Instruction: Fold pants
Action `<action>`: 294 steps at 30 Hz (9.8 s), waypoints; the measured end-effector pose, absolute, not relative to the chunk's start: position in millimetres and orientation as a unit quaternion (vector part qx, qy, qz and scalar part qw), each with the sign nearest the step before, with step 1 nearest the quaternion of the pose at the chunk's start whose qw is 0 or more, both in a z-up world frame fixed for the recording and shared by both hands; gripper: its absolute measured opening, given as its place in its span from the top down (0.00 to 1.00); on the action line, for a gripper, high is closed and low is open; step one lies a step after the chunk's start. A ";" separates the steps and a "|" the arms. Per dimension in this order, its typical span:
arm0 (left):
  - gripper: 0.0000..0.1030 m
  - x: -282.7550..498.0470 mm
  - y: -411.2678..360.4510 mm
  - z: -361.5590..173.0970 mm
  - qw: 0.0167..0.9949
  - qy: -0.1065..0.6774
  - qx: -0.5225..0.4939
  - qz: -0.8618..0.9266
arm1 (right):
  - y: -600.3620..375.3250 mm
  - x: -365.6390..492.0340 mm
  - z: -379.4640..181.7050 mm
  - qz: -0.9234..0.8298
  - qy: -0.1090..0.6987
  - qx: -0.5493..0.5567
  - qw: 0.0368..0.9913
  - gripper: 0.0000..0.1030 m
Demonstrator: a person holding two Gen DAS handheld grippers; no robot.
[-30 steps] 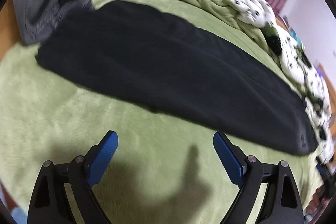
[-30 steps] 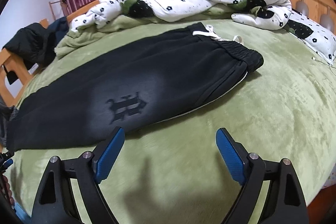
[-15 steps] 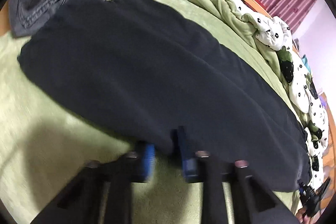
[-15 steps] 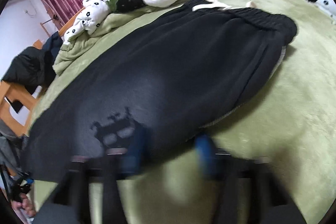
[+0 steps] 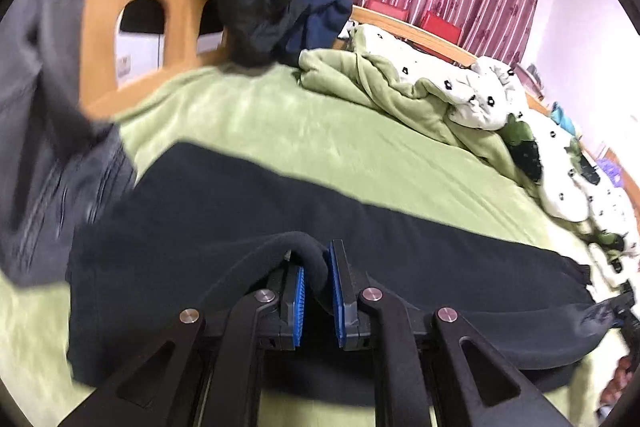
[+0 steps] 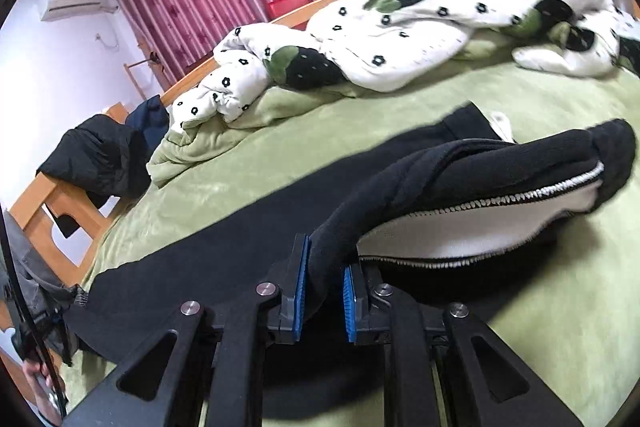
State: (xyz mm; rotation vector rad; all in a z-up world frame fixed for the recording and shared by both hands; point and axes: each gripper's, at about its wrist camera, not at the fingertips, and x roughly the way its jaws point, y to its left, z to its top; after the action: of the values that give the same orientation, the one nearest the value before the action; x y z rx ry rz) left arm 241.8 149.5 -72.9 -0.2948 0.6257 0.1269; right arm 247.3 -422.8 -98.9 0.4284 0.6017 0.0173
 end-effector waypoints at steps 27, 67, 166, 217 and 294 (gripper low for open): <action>0.34 268.6 103.7 -115.6 0.924 0.368 -0.086 0.055 | -421.0 276.2 -138.3 -0.025 0.352 0.178 0.918 0.46; 0.91 210.0 170.5 -168.5 0.883 0.381 -0.272 0.036 | -487.9 233.9 -175.5 -0.034 0.324 0.341 0.882 0.89; 0.84 205.7 234.5 -132.8 0.921 0.344 -0.169 0.070 | -365.1 129.6 -136.6 -0.054 0.421 0.136 0.895 0.39; 0.57 225.1 244.8 -155.5 0.907 0.371 -0.177 0.091 | -379.4 252.6 -143.9 0.064 0.390 -0.021 0.918 0.60; 0.87 71.9 218.9 -139.0 0.907 0.342 -0.177 0.168 | -369.2 17.5 -168.4 -0.092 0.338 0.112 0.930 0.36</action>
State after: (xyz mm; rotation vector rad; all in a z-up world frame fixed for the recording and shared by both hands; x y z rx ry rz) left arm 71.9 218.9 -139.0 -0.3660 0.7062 0.3471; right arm 17.5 -369.2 -168.4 0.2289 0.6917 -0.1887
